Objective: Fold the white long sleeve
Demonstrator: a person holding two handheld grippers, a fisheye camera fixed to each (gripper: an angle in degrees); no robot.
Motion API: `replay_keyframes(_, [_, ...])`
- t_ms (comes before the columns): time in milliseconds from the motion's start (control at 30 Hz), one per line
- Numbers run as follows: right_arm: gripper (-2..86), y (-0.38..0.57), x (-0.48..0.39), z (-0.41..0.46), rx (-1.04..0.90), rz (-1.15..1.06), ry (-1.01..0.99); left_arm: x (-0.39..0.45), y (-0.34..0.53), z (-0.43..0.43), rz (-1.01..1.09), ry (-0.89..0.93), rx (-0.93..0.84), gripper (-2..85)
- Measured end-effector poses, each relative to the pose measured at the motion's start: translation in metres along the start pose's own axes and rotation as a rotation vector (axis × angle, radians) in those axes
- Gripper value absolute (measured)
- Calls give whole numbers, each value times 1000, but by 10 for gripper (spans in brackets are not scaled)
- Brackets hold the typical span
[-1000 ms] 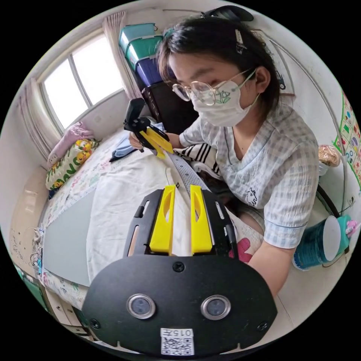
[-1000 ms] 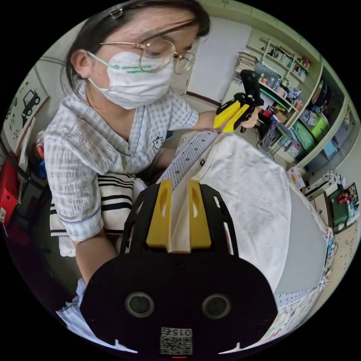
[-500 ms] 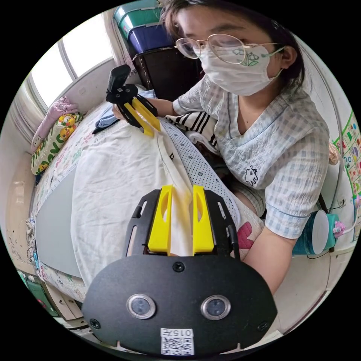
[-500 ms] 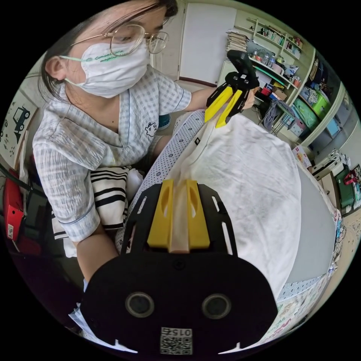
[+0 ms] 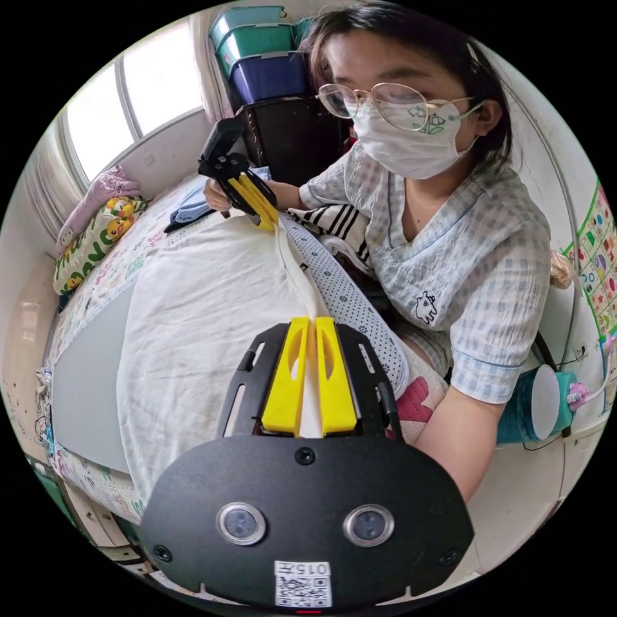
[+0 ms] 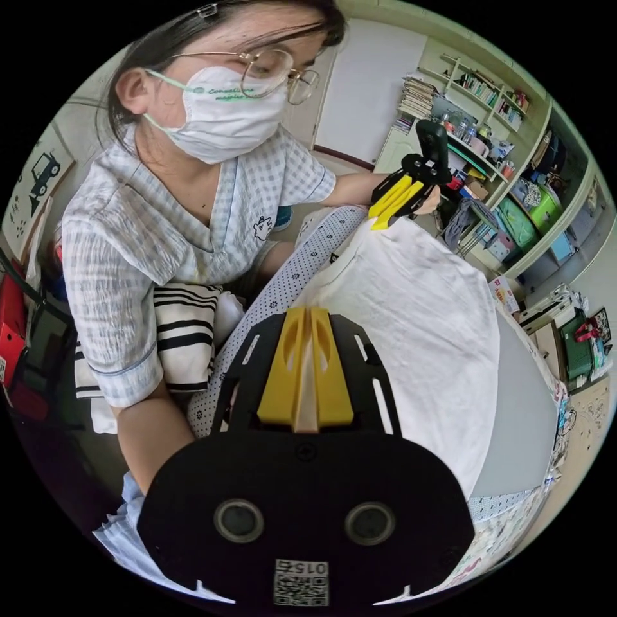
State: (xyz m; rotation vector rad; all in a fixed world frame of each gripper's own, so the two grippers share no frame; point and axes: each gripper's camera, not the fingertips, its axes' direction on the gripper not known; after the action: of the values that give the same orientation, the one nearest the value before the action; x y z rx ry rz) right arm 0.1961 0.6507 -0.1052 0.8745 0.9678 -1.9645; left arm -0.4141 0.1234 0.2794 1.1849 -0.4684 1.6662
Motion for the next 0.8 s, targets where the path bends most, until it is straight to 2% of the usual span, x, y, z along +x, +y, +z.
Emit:
replay_keyframes(133, [0,-3,0,-1,-8,-31,7,1,6,-6,21,-11,24,10])
replay_keyframes(300, [-1,-7,22,12,-77,37,-69,-14,2,32,-22,9,-141,11])
replay_keyframes(467, [-1,0,47,11,-46,114,-159,-39,17,31,-99,94,-113,12])
replay_keyframes(800, [0,-3,53,10,-63,98,-118,-34,24,24,-90,80,-127,12])
